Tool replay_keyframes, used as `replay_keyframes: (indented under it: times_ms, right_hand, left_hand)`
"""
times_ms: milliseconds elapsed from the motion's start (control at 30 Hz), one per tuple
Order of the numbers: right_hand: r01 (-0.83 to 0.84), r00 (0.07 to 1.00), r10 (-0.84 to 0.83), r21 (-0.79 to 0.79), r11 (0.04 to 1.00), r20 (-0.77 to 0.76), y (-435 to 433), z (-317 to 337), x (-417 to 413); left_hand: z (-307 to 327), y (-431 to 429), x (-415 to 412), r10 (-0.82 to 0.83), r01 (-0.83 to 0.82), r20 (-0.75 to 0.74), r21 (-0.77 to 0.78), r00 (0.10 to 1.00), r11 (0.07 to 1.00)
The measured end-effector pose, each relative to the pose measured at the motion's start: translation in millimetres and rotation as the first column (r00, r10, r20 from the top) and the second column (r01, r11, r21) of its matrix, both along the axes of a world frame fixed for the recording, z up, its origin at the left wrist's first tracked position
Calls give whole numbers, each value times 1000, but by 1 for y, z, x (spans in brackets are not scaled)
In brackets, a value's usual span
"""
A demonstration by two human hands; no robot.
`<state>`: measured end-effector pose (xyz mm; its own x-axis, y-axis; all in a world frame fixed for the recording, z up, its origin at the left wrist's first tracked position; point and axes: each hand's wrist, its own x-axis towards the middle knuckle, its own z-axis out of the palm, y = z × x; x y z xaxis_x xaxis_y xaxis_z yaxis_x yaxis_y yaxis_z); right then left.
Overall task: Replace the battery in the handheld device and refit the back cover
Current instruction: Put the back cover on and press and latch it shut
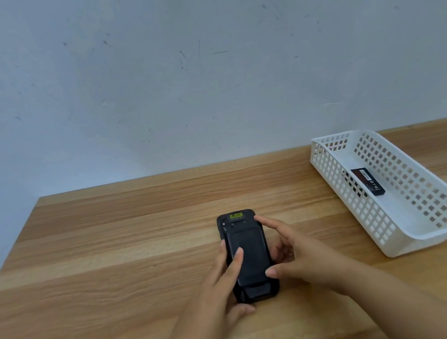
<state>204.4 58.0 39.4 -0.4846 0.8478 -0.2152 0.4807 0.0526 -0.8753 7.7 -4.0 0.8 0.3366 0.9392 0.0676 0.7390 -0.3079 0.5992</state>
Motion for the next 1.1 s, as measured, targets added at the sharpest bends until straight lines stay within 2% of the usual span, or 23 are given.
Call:
replay_keyframes:
  times_ms: [200,433,633,1100]
  right_hand:
    - [-80,991,85,-57,995,106,-4,8,-2]
    - [-84,969,76,23,996,236,-7,1,-11]
    - [-43,964,38,12,999,262,-7,-2,-12]
    - [-29,955,39,-35,999,295,-1,-3,-13]
  left_hand:
    - [0,-2,2,32,-33,24,35,999,999]
    - [-3,1,3,26,-27,23,29,999,999]
    - [-3,-2,3,75,-73,57,-41,995,996]
    - [-3,1,3,76,-76,80,-1,994,997]
